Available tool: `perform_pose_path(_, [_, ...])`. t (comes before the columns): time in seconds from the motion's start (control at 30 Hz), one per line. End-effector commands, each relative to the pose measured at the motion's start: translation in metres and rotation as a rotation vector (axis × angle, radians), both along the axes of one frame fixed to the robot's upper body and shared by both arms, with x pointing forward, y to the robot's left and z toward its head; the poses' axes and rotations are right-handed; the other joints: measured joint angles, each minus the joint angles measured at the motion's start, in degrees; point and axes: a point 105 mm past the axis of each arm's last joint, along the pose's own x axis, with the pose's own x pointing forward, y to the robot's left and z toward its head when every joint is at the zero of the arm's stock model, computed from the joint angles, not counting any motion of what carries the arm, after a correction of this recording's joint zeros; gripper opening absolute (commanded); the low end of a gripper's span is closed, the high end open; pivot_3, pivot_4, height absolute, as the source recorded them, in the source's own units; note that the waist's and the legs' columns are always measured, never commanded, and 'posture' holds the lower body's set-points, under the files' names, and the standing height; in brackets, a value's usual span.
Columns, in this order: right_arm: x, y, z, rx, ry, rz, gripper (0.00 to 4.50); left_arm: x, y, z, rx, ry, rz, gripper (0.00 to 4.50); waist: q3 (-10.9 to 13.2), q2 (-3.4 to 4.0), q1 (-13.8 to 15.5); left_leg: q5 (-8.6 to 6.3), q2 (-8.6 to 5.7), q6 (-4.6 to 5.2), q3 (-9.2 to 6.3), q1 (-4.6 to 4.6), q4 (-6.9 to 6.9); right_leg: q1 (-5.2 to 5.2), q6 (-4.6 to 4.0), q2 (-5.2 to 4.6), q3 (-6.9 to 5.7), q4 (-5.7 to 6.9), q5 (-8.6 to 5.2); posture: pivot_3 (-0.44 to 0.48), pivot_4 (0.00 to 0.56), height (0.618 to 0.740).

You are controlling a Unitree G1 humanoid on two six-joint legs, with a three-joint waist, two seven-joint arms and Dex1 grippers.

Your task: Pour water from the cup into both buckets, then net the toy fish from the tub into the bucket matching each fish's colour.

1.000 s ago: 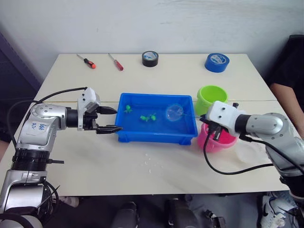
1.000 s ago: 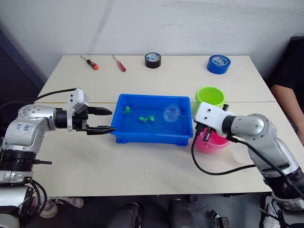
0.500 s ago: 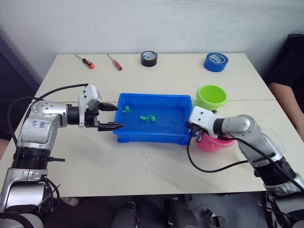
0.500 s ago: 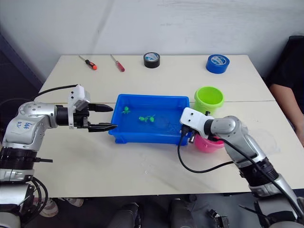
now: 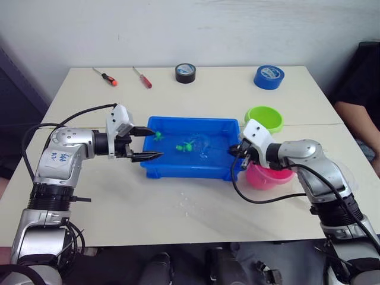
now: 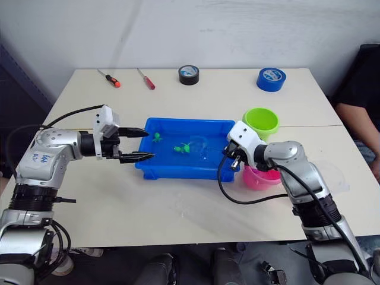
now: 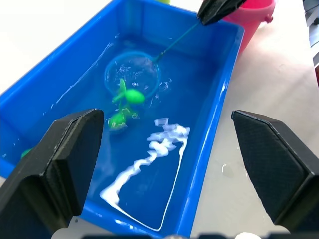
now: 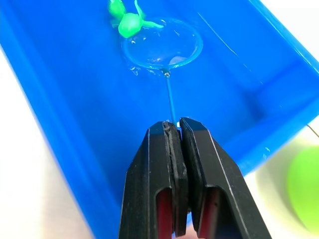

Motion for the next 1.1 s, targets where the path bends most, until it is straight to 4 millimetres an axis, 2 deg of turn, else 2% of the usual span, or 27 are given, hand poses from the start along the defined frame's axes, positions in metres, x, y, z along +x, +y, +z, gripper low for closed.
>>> perform_pose_path(0.03, [-0.005,-0.007,0.016,0.003,-0.053,-0.011,0.00,0.004,-0.002,0.012,-0.018,-0.048,-0.013,4.45,0.0,0.00,0.0,0.00,0.00,0.00,-0.01,0.00,0.01,0.01,0.00,-0.01,-0.01,-0.02,0.00,0.000,0.150,0.736])
perform_pose_path(0.27, [-0.004,-0.016,0.009,-0.066,-0.072,-0.025,0.00,0.011,-0.004,0.013,-0.018,-0.062,-0.020,4.45,0.0,0.00,-0.1,0.00,-0.03,0.01,0.00,-0.01,0.01,0.00,0.00,-0.01,0.00,-0.04,0.00,0.000,0.150,0.736])
perform_pose_path(0.37, [-0.007,-0.013,0.004,-0.100,-0.084,-0.007,0.00,0.007,0.007,-0.001,0.084,-0.058,-0.033,4.45,0.0,0.00,-0.3,0.00,-0.02,0.00,0.03,0.01,-0.02,-0.02,0.00,0.00,0.02,-0.03,0.00,0.000,0.150,0.736])
perform_pose_path(0.67, [-0.012,0.008,-0.016,-0.175,-0.070,0.118,0.00,-0.009,0.030,-0.018,0.202,-0.012,-0.051,4.45,0.0,0.00,-0.1,-0.01,-0.02,0.01,0.02,-0.01,-0.01,-0.04,0.00,-0.01,0.03,-0.06,0.00,0.000,0.150,0.736])
perform_pose_path(1.1, [0.004,0.043,-0.021,-0.117,-0.058,0.194,0.00,-0.015,0.046,-0.010,0.203,-0.041,0.028,4.45,0.0,0.00,-0.3,-0.01,-0.01,0.01,0.00,0.00,-0.05,-0.07,0.00,-0.01,0.01,-0.04,0.00,0.000,0.150,0.736])
